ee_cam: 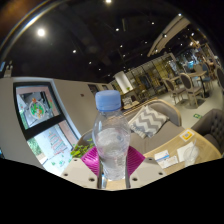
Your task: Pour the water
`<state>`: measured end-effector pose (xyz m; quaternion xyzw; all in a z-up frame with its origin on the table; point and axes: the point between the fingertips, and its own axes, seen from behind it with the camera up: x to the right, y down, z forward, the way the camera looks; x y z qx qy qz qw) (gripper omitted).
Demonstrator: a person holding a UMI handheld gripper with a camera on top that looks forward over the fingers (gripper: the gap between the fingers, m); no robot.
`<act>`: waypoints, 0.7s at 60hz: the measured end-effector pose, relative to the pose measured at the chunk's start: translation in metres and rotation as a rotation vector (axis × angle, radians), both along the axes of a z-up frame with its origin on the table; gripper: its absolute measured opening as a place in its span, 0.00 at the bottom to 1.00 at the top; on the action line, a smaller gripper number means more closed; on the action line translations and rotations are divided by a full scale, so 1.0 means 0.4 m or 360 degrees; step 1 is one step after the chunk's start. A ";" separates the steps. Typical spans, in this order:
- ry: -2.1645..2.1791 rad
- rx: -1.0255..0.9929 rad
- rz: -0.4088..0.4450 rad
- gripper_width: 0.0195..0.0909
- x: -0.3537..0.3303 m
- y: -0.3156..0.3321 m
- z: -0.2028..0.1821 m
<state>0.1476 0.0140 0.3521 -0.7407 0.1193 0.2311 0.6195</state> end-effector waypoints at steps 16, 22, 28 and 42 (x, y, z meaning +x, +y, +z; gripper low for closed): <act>-0.0578 -0.0228 -0.0235 0.16 0.260 -0.009 -0.285; -0.0696 -0.0322 -0.0224 0.16 0.307 -0.019 -0.430; -0.0730 -0.0398 -0.0198 0.16 0.308 -0.021 -0.551; -0.0726 -0.0522 -0.0180 0.18 0.300 -0.042 -0.722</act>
